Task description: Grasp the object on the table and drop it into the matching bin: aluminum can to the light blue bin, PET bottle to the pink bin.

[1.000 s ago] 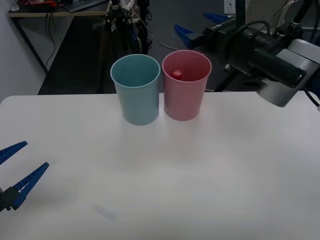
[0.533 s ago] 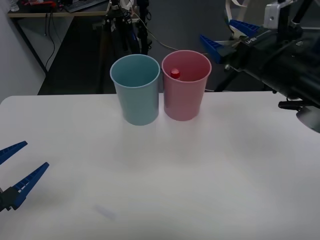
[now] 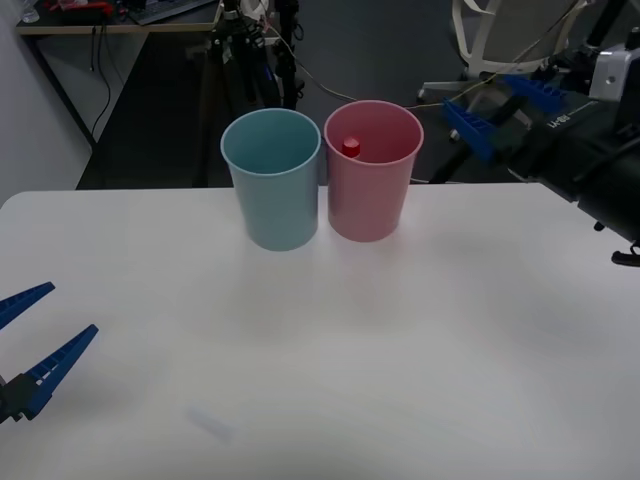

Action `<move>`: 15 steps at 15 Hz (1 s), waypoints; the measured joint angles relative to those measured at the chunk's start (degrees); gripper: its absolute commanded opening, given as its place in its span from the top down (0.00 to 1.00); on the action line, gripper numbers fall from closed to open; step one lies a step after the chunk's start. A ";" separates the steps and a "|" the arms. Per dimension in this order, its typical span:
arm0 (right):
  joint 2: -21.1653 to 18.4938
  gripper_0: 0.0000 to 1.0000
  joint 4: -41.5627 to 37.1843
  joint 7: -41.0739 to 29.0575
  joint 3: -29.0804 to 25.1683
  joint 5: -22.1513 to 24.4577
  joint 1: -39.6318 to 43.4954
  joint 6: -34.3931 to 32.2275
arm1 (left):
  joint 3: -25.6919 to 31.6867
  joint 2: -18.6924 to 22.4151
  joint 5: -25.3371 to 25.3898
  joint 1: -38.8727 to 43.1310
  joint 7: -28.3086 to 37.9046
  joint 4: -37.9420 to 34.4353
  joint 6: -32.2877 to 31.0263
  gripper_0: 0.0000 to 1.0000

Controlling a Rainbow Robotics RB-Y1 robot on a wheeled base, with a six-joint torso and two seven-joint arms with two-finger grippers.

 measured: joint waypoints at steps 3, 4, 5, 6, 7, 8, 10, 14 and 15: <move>2.40 0.00 -0.12 -8.77 -5.35 7.95 7.00 -4.60 | 0.00 0.00 0.00 0.00 0.00 0.00 0.00 0.00; 3.68 0.00 -0.09 -11.45 -7.40 10.91 9.52 -6.46 | 0.00 0.00 0.00 0.00 0.00 0.00 0.00 0.00; 5.33 0.00 -0.07 -14.20 -9.73 14.20 12.12 -8.53 | 0.00 0.00 0.00 0.00 0.00 0.00 0.00 0.00; 7.10 0.00 -0.07 -16.22 -11.83 17.15 14.24 -10.42 | 0.00 0.00 0.00 0.00 0.00 0.00 0.00 0.00; 9.50 0.00 -0.06 -18.17 -14.16 20.47 16.65 -12.57 | 0.00 0.00 0.00 0.00 0.00 0.00 0.00 0.00; 12.02 0.00 0.01 -19.79 -16.56 23.98 19.19 -14.93 | 0.00 0.00 0.00 0.00 0.00 0.00 0.00 0.00; 16.06 0.00 0.01 -22.41 -20.36 29.71 23.38 -19.40 | 0.00 0.00 0.00 0.00 0.00 0.00 0.00 0.00; 21.83 0.00 0.02 -23.72 -24.90 38.58 29.65 -26.34 | 0.00 0.00 0.00 0.00 0.00 0.00 0.00 0.00; 23.05 0.00 0.02 -23.87 -25.62 39.86 30.72 -27.81 | 0.00 0.00 0.00 0.00 0.00 0.00 0.00 0.00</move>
